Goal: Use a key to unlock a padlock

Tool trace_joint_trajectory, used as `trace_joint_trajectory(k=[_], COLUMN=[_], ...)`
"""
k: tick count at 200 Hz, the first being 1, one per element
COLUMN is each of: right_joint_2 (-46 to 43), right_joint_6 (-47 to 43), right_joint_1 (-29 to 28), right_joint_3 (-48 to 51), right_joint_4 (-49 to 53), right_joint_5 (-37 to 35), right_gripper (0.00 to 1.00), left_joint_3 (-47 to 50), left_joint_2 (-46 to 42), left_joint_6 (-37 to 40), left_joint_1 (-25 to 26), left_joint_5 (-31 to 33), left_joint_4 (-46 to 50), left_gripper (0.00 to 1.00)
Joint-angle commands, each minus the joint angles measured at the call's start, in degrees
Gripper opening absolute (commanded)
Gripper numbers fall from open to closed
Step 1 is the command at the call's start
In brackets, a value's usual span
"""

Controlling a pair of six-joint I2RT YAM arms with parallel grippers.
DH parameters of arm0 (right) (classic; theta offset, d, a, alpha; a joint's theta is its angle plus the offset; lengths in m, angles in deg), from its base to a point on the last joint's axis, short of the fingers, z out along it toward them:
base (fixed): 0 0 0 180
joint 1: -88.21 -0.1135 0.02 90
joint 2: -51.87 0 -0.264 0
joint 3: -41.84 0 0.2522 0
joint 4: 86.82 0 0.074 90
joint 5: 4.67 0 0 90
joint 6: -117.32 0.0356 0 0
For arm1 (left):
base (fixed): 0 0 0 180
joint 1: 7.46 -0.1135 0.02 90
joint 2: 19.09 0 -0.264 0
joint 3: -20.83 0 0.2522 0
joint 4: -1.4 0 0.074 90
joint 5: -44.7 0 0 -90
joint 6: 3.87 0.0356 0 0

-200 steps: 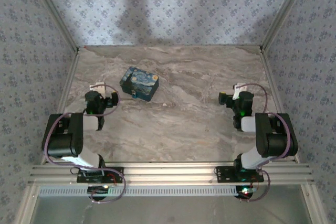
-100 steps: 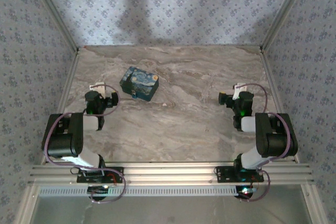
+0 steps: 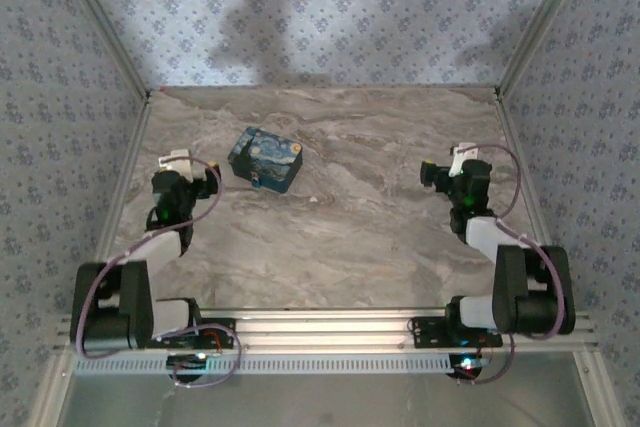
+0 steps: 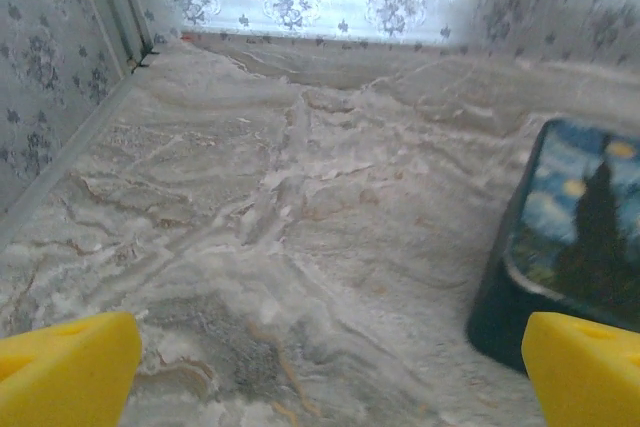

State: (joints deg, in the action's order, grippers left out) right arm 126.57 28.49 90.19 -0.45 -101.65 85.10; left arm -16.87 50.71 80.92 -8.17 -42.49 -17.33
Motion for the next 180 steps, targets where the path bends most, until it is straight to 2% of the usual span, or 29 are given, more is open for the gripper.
trace_joint_trajectory(k=[1, 14, 37, 76, 128, 180], right_joint_2=[-4.7, -7.3, -10.1, -11.9, -6.3, 0.4], right_joint_6=[5.1, 7.5, 10.9, 15.7, 20.6, 24.3], right_joint_1=[-1.0, -2.4, -6.3, -16.5, -22.4, -27.4], right_joint_3=[-3.1, -5.7, -10.8, -14.1, -14.7, -14.2], right_joint_4=[12.2, 19.1, 31.0, 44.5, 54.6, 61.9], right_joint_5=[1.1, 1.6, 2.5, -1.2, 2.2, 1.5], right_gripper=[1.0, 1.0, 1.0, 0.99, 0.83, 0.64], left_joint_3=[-5.5, -7.7, -8.5, -9.5, -7.8, -7.7], left_joint_2=[-4.6, -6.2, -8.2, -12.4, -13.3, -11.2], left_joint_6=[-11.2, -17.1, -25.1, -30.1, -33.9, -34.6], left_joint_1=[0.2, 0.2, 1.4, 9.0, 20.7, 25.4], left_joint_5=[-1.3, -5.7, -14.1, -18.7, -16.2, -13.4], left_joint_4=[17.3, 22.6, 25.8, 32.4, 32.4, 29.8], left_gripper=[0.98, 0.98, 0.98, 0.97, 0.94, 0.93])
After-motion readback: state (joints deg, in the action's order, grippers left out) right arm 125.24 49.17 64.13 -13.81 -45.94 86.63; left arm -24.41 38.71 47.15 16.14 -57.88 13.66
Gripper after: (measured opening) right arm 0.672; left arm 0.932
